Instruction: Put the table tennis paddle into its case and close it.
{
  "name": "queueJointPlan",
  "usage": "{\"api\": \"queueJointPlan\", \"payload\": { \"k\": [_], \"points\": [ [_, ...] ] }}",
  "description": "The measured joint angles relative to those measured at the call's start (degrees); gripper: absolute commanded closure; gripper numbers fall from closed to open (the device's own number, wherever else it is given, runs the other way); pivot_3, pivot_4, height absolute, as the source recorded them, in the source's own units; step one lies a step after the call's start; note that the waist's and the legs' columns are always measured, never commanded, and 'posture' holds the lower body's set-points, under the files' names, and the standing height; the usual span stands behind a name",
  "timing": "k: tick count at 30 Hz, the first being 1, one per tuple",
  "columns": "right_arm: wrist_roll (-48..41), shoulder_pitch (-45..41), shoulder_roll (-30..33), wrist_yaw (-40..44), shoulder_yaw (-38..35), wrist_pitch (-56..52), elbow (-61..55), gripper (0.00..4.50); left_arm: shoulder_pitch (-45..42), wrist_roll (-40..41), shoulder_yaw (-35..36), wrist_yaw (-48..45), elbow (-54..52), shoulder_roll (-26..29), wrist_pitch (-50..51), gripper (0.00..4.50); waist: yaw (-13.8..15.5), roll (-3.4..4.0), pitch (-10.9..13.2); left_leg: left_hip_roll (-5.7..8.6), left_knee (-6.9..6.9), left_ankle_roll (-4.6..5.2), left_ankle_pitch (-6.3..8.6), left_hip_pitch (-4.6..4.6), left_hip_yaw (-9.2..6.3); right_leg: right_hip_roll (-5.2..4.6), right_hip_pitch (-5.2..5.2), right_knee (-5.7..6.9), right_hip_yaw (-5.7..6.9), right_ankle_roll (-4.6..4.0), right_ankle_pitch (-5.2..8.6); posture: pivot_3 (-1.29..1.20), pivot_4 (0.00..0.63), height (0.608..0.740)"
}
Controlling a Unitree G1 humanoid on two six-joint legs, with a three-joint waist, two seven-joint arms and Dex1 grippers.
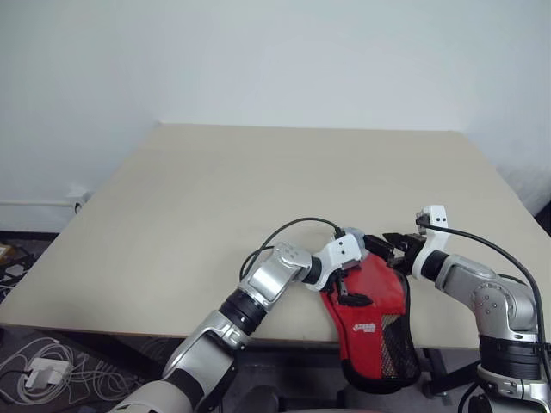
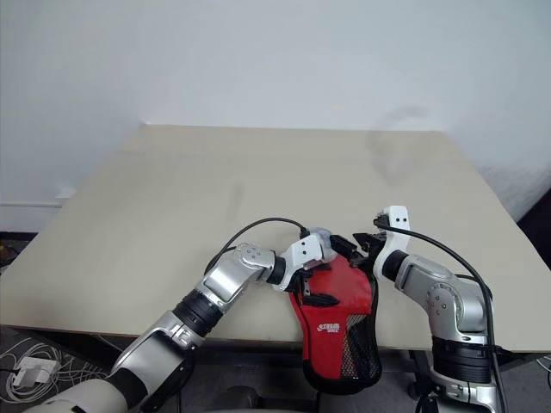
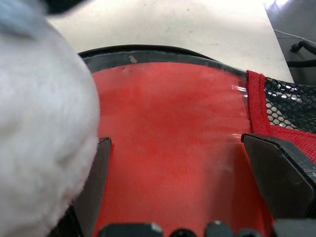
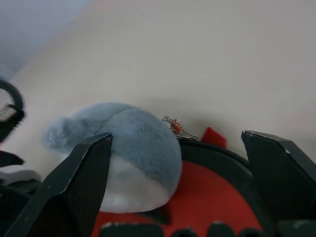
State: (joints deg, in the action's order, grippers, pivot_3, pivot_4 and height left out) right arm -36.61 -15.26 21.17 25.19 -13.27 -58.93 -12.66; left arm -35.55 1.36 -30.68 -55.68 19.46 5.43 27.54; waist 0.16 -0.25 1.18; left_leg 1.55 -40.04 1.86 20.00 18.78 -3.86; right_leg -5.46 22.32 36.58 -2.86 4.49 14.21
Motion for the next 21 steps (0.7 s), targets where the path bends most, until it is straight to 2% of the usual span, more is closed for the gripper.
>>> {"api": "queueJointPlan", "payload": {
  "k": [10, 21],
  "points": [
    [-6.23, -3.69, -1.67, -2.41, -6.32, -2.05, 3.06, 0.0, 0.76, -0.21, -0.09, -0.95, -2.08, 1.23, 1.06, 0.01, -0.04, 0.02, -0.01, -0.03, 0.03, -0.01, -0.01, -0.01, 0.01, 0.02, 0.02, 0.0, -0.01, 0.0, 0.0, 0.0, 0.0, 0.716],
    [-3.99, -3.05, -1.88, -1.74, 2.09, -2.42, 6.61, 0.0, 0.81, -0.21, -0.06, -1.17, -2.27, 1.41, 1.13, 0.01, -0.04, 0.04, -0.02, -0.04, 0.06, -0.02, -0.01, -0.03, 0.01, 0.03, 0.02, 0.0, -0.01, 0.0, 0.0, 0.0, 0.0, 0.716]
  ]
}}
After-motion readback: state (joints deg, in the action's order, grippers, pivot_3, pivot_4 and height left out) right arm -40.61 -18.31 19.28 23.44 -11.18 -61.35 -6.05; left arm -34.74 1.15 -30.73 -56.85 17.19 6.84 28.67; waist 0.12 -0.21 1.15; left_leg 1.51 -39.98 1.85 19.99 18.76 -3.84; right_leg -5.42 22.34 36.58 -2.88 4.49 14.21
